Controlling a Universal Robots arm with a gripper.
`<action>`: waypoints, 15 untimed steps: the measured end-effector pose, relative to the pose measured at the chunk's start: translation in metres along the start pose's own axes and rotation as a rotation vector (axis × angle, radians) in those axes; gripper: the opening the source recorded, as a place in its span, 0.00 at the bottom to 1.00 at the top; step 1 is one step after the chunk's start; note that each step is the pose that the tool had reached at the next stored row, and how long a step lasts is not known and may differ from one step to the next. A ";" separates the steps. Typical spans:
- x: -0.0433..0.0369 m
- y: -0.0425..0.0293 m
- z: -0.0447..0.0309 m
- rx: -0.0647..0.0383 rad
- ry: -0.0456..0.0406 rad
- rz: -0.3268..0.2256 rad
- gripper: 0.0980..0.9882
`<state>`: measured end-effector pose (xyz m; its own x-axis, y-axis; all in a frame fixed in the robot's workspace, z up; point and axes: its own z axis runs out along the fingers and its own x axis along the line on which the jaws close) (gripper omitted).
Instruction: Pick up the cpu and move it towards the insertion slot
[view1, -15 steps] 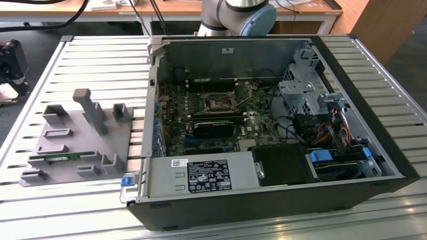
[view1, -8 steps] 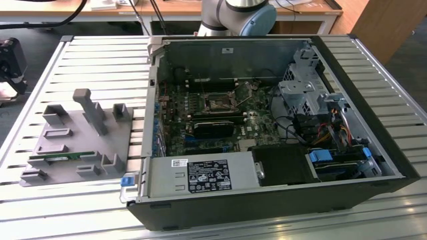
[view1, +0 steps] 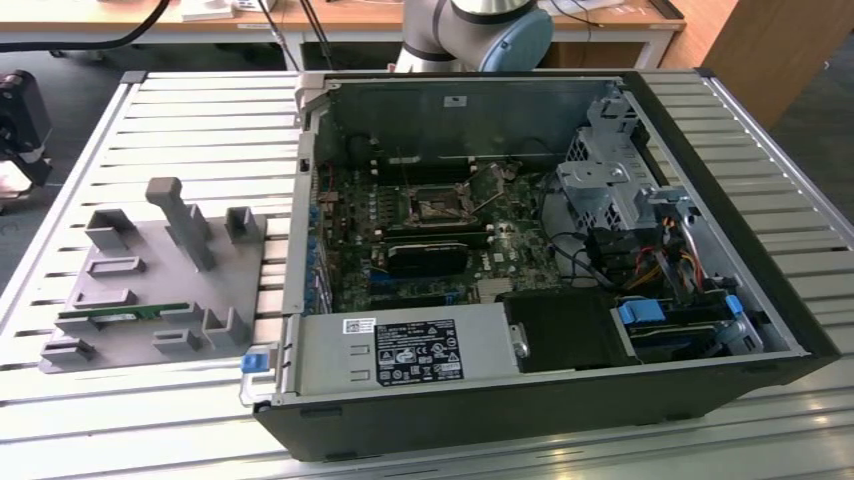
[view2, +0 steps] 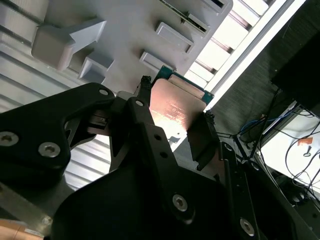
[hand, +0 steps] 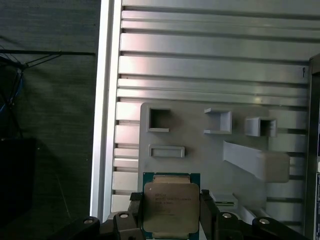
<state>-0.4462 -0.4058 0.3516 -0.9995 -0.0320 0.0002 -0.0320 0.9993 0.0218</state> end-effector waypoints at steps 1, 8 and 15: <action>0.0000 0.0000 -0.0006 0.000 0.0000 0.000 0.50; 0.0000 0.0001 -0.0050 0.000 -0.0001 0.000 0.50; 0.0000 0.0002 -0.0101 0.000 0.0001 0.000 0.50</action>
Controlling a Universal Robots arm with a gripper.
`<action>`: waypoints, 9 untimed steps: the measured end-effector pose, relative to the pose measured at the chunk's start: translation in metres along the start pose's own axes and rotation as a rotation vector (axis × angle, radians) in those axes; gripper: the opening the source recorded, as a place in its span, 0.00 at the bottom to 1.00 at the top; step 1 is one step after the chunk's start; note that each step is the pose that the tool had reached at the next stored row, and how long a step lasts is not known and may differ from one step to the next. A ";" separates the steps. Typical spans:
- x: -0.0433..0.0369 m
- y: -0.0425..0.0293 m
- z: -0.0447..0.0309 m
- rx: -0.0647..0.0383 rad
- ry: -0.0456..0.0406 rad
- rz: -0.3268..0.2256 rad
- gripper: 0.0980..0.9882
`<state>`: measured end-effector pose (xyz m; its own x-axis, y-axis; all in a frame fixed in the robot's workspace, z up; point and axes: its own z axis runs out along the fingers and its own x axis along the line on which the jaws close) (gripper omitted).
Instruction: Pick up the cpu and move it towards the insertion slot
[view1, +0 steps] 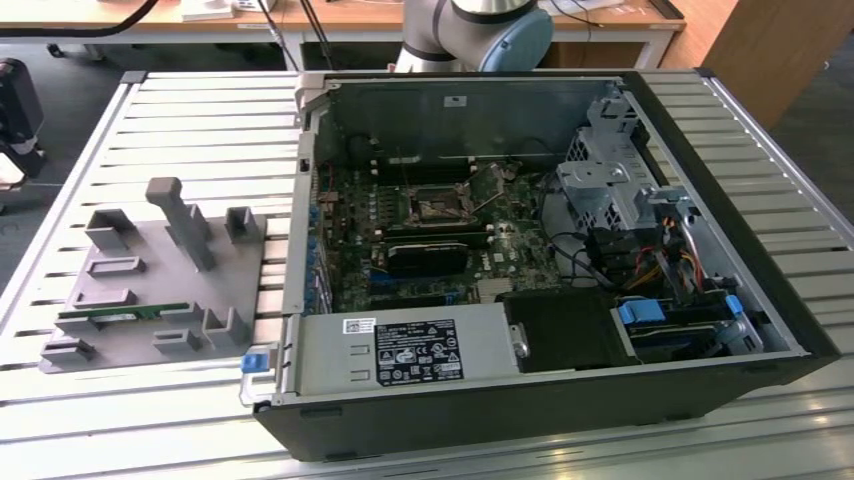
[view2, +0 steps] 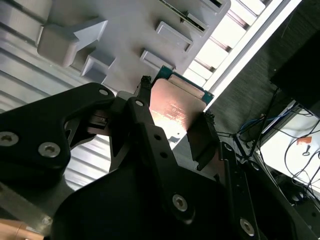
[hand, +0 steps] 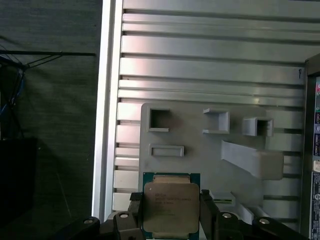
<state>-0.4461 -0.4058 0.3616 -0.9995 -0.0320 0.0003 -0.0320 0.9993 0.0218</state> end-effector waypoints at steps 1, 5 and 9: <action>0.0000 0.0001 -0.0013 0.000 0.0000 0.000 0.50; 0.0000 0.0003 -0.0078 0.002 0.0002 0.000 0.50; 0.0000 0.0005 -0.0146 0.003 0.0000 0.000 0.50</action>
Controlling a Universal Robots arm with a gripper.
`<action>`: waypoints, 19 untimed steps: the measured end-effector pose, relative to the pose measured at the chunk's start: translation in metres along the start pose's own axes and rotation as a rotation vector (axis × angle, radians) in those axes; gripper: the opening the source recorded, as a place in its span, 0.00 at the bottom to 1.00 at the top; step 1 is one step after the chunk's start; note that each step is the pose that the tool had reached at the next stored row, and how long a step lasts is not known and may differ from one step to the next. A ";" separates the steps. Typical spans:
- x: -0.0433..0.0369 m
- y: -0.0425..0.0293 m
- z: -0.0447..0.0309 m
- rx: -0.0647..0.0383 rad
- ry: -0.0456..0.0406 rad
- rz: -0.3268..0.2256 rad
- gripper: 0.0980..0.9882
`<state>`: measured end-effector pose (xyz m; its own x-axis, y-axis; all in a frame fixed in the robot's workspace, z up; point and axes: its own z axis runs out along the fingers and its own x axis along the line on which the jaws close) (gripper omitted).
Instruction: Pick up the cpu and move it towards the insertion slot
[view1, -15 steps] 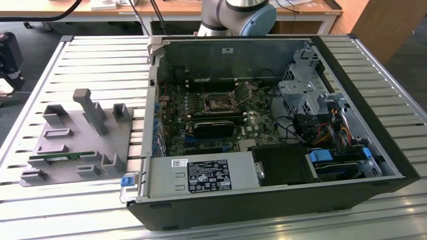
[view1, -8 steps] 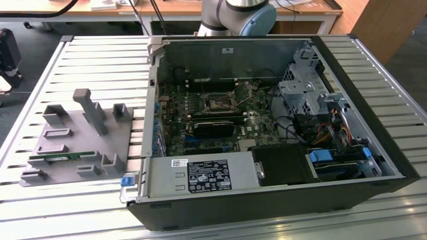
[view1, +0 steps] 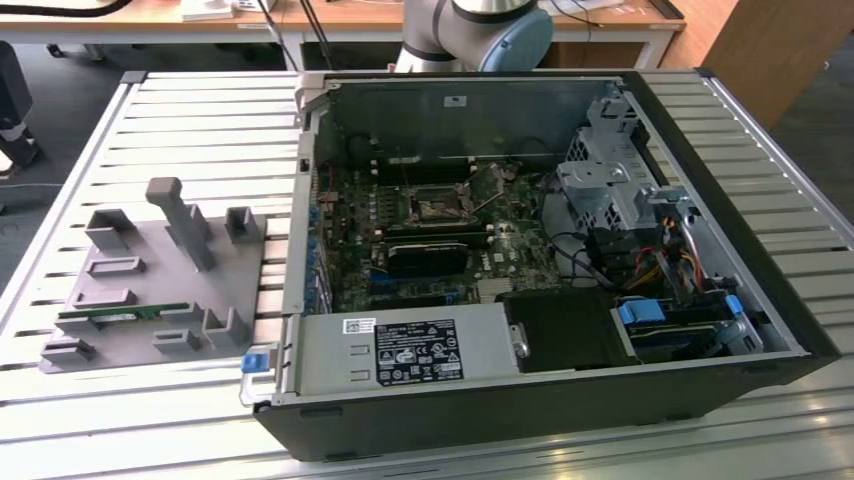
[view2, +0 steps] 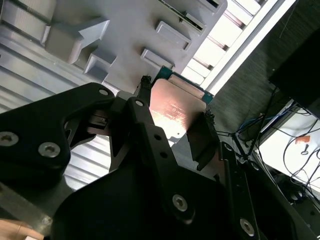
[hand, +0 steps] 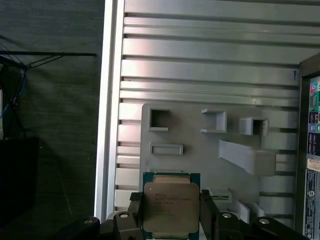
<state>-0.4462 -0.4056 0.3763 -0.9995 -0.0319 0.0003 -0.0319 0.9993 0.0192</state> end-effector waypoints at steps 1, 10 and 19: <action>0.0000 0.0000 -0.0020 0.000 0.0001 0.000 0.50; 0.0000 0.0003 -0.0158 0.000 -0.0001 0.000 0.50; -0.0047 0.0002 -0.0197 0.000 0.0016 0.000 0.50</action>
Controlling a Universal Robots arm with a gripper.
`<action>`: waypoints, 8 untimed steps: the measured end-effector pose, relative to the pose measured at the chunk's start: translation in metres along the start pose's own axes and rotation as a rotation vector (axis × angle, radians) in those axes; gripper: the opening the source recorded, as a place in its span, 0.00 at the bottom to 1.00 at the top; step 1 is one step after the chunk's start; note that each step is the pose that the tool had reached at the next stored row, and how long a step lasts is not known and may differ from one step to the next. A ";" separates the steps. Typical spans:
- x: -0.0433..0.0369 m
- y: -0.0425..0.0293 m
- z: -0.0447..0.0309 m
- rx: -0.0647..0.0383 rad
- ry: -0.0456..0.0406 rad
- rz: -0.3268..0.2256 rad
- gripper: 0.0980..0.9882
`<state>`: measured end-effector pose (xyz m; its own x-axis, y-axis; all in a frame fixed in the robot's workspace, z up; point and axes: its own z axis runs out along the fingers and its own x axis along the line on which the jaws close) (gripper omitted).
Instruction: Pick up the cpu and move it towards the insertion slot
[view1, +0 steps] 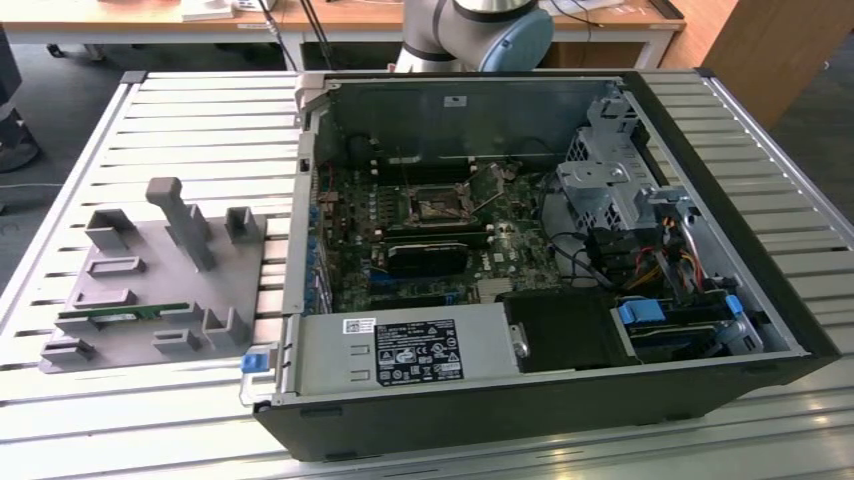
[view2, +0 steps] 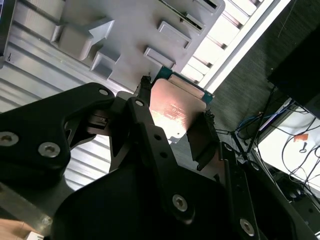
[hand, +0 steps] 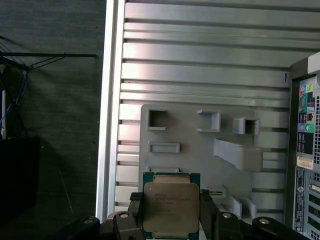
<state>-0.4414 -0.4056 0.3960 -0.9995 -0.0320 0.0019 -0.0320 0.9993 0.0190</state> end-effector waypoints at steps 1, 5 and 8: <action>-0.0007 0.0000 -0.0004 0.000 0.0005 0.000 0.50; -0.0031 0.0000 -0.0018 0.000 0.0024 0.000 0.50; -0.0053 -0.0001 -0.0027 0.000 0.0046 0.000 0.50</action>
<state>-0.4361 -0.4056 0.3987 -0.9995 -0.0320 0.0065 -0.0318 0.9993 0.0192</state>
